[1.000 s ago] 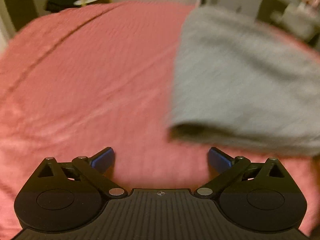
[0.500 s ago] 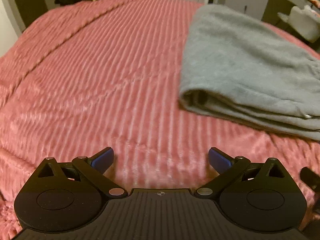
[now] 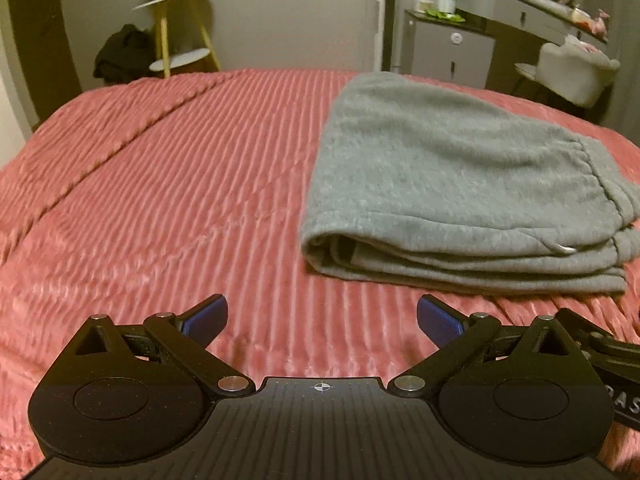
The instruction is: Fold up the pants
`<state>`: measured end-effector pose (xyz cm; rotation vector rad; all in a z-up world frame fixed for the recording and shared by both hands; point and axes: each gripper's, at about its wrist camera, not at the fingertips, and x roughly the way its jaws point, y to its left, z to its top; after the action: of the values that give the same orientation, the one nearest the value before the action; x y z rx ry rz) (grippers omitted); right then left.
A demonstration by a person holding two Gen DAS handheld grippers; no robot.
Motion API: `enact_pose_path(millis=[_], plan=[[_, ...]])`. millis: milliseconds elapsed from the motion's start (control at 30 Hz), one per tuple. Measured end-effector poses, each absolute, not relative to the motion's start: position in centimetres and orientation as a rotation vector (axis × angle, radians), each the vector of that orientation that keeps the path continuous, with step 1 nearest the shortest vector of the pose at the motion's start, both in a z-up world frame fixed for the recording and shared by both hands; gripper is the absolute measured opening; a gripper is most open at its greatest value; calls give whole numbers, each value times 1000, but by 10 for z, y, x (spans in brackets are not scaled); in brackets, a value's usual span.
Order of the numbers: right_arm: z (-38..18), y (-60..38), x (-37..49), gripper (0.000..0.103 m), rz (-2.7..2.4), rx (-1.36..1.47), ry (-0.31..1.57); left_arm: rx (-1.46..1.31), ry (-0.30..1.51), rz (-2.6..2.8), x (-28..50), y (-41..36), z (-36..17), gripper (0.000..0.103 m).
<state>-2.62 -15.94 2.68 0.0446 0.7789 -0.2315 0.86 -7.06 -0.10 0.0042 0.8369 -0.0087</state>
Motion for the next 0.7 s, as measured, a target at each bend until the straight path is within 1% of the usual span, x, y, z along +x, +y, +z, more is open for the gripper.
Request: enact_pose_path(millis=[233,700], plan=[[25,-161,-27,99,-243,34,724,-4,846,-34,18,-75,-12,103],[15,-173,-18,99,-251,87,750,43,846,-80,21,-87,-20,103]])
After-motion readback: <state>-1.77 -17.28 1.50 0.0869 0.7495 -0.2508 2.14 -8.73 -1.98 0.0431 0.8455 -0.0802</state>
